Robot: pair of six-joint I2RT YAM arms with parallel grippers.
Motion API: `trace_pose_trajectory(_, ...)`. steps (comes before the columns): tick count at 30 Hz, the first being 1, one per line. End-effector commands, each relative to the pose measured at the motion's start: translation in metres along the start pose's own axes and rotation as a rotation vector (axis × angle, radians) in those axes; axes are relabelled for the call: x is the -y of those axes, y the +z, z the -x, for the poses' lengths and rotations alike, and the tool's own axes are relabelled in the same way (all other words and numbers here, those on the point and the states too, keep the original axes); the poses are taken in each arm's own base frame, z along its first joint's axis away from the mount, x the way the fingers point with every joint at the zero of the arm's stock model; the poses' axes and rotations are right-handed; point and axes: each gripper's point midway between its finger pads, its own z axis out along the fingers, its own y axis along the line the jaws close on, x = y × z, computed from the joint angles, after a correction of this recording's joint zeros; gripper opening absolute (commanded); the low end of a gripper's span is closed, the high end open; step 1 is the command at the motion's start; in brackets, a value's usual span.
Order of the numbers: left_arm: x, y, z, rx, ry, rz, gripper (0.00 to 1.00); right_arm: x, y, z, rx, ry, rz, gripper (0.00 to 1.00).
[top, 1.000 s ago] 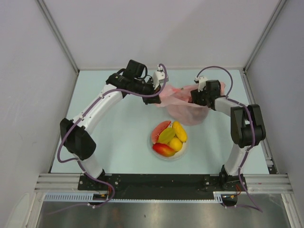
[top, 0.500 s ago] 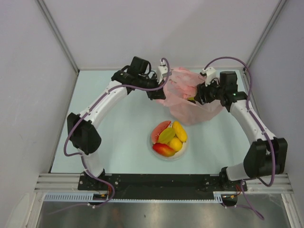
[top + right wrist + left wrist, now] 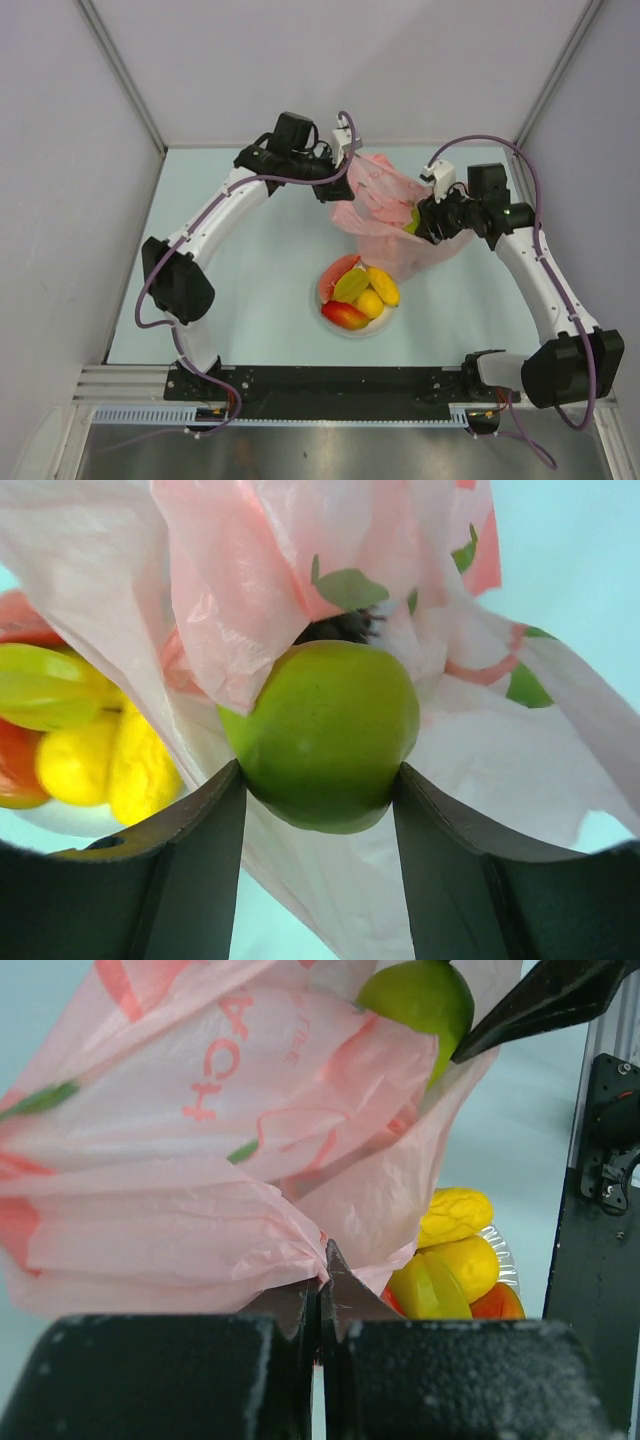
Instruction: Take the fake fruits out of the plastic bag
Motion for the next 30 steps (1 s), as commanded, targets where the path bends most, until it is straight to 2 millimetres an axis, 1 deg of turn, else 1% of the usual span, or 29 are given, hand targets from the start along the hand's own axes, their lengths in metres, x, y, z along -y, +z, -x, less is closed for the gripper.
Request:
trace_pose_trajectory(1, 0.011, -0.020, 0.022, 0.067, 0.059, 0.011, 0.00, 0.032, -0.029, -0.023, -0.131, -0.032, -0.239, 0.37)
trace_pose_trajectory(2, 0.011, -0.019, 0.021, 0.066, 0.058, 0.011, 0.00, 0.044, -0.038, -0.023, -0.134, -0.041, -0.310, 0.36)
trace_pose_trajectory(3, 0.011, -0.019, 0.020, 0.064, 0.056, 0.013, 0.00, 0.049, -0.046, -0.018, -0.108, -0.045, -0.343, 0.36)
trace_pose_trajectory(4, 0.010, -0.019, 0.021, 0.068, 0.058, 0.018, 0.00, 0.051, -0.058, -0.003, -0.039, -0.063, -0.379, 0.37)
trace_pose_trajectory(6, 0.007, -0.017, 0.021, 0.069, 0.049, 0.027, 0.00, 0.056, -0.073, 0.012, 0.029, -0.070, -0.430, 0.37)
trace_pose_trajectory(7, 0.005, -0.016, 0.021, 0.069, 0.045, 0.032, 0.00, 0.056, -0.082, 0.017, 0.054, -0.070, -0.459, 0.36)
trace_pose_trajectory(8, 0.003, -0.016, 0.022, 0.070, 0.032, 0.042, 0.00, 0.057, -0.087, 0.019, 0.065, -0.062, -0.477, 0.35)
trace_pose_trajectory(10, -0.003, -0.012, 0.029, 0.088, 0.024, 0.054, 0.00, 0.059, -0.095, 0.024, 0.095, -0.010, -0.515, 0.30)
trace_pose_trajectory(11, -0.005, -0.011, 0.033, 0.097, -0.016, 0.063, 0.00, 0.058, -0.099, 0.028, 0.116, 0.005, -0.517, 0.28)
trace_pose_trajectory(12, -0.009, -0.011, 0.045, 0.132, -0.017, 0.077, 0.00, 0.057, -0.102, 0.034, 0.153, 0.040, -0.519, 0.27)
trace_pose_trajectory(13, -0.014, -0.006, 0.048, 0.142, -0.045, 0.087, 0.00, 0.054, -0.105, 0.041, 0.191, 0.053, -0.510, 0.26)
trace_pose_trajectory(14, -0.017, -0.003, 0.052, 0.157, -0.087, 0.092, 0.00, 0.048, -0.112, 0.051, 0.247, 0.066, -0.495, 0.28)
trace_pose_trajectory(15, -0.022, -0.007, 0.072, 0.209, -0.066, 0.113, 0.00, 0.042, -0.117, 0.064, 0.312, 0.063, -0.468, 0.29)
trace_pose_trajectory(16, -0.031, 0.001, 0.075, 0.217, -0.098, 0.127, 0.00, 0.020, -0.115, 0.079, 0.381, 0.060, -0.347, 0.31)
trace_pose_trajectory(17, -0.036, 0.001, 0.085, 0.241, -0.111, 0.141, 0.00, 0.006, -0.120, 0.091, 0.436, 0.050, -0.283, 0.33)
trace_pose_trajectory(18, -0.042, -0.008, 0.113, 0.312, -0.078, 0.170, 0.00, -0.006, -0.123, 0.103, 0.487, 0.045, -0.217, 0.34)
trace_pose_trajectory(19, -0.055, -0.003, 0.117, 0.334, -0.105, 0.183, 0.00, -0.027, -0.118, 0.109, 0.508, 0.095, -0.091, 0.33)
trace_pose_trajectory(20, -0.062, -0.007, 0.129, 0.373, -0.097, 0.198, 0.00, -0.034, -0.114, 0.108, 0.499, 0.127, -0.046, 0.33)
trace_pose_trajectory(21, -0.071, -0.017, 0.155, 0.456, -0.055, 0.233, 0.00, -0.038, -0.102, 0.100, 0.452, 0.190, -0.005, 0.33)
trace_pose_trajectory(22, -0.078, -0.021, 0.166, 0.491, -0.052, 0.254, 0.00, -0.047, -0.092, 0.093, 0.416, 0.238, 0.056, 0.34)
trace_pose_trajectory(23, -0.096, -0.018, 0.165, 0.501, -0.056, 0.287, 0.00, -0.051, -0.084, 0.086, 0.384, 0.256, 0.095, 0.35)
trace_pose_trajectory(24, -0.099, -0.030, 0.183, 0.549, -0.020, 0.315, 0.00, -0.056, -0.069, 0.075, 0.330, 0.282, 0.143, 0.36)
trace_pose_trajectory(25, -0.107, -0.034, 0.185, 0.558, 0.002, 0.352, 0.00, -0.073, -0.064, 0.071, 0.302, 0.273, 0.241, 0.36)
trace_pose_trajectory(26, -0.108, -0.038, 0.187, 0.561, 0.020, 0.366, 0.00, -0.081, -0.059, 0.066, 0.277, 0.216, 0.294, 0.35)
trace_pose_trajectory(27, -0.109, -0.035, 0.180, 0.541, 0.015, 0.369, 0.00, -0.090, -0.049, 0.049, 0.198, 0.219, 0.341, 0.34)
trace_pose_trajectory(28, -0.109, -0.036, 0.175, 0.529, 0.008, 0.367, 0.00, -0.100, -0.045, 0.039, 0.159, 0.153, 0.368, 0.33)
trace_pose_trajectory(29, -0.103, -0.039, 0.173, 0.521, -0.003, 0.359, 0.00, -0.100, -0.040, 0.028, 0.135, 0.045, 0.373, 0.32)
trace_pose_trajectory(30, -0.103, -0.029, 0.153, 0.474, -0.043, 0.338, 0.00, -0.103, -0.037, 0.016, 0.098, 0.009, 0.391, 0.31)
